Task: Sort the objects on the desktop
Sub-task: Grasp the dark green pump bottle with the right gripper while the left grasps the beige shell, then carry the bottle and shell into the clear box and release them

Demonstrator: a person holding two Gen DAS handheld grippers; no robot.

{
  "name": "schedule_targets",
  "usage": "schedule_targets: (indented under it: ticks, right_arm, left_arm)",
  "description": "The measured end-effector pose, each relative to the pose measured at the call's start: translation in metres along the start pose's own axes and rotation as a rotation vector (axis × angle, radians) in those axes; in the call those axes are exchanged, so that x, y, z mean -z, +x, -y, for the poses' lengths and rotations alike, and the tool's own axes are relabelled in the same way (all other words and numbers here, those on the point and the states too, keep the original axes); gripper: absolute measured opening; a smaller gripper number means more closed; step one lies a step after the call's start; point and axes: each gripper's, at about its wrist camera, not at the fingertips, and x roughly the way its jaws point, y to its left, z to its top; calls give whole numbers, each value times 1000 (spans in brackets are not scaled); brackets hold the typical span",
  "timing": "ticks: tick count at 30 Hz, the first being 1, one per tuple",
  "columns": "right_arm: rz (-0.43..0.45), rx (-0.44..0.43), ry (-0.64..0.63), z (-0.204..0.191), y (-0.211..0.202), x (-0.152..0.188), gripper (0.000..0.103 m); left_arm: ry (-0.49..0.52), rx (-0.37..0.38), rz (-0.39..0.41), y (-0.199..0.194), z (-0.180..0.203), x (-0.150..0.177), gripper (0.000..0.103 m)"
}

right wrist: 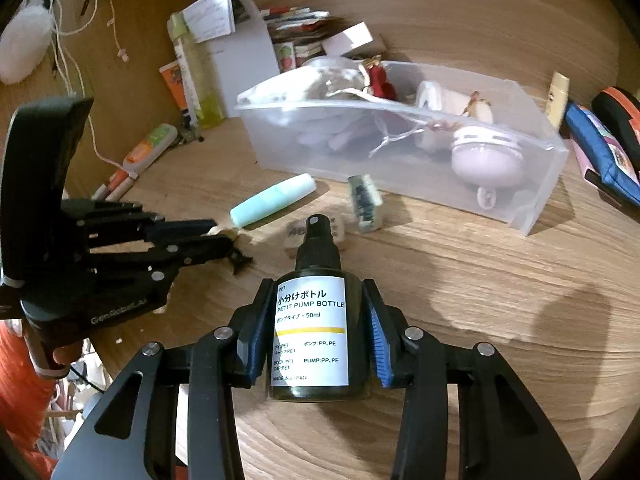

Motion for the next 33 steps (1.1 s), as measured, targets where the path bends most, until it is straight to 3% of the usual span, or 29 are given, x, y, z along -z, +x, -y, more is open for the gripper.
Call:
schedule_targets:
  ticks: [8,11,14,25,33]
  right_arm:
    - [50,3,27,15,-16,-9,38]
    - [73,14,23,20,-27,-13,38]
    - [102,34,21,24,-39,-19,38]
    - [204,66,50,51,-75,-51,38]
    - [247,88,40,67,-80,-77,38]
  left_arm:
    - [-94,-15,84,-27,-8,-3,14]
    - [-137,-51,109,-37,-10,-8,14]
    - [-190,-11,142,-47,-14,-14,14]
    - [-176,33,255,-77,-2,-40,14]
    - [-197,59,287,-84,-8,-64,14]
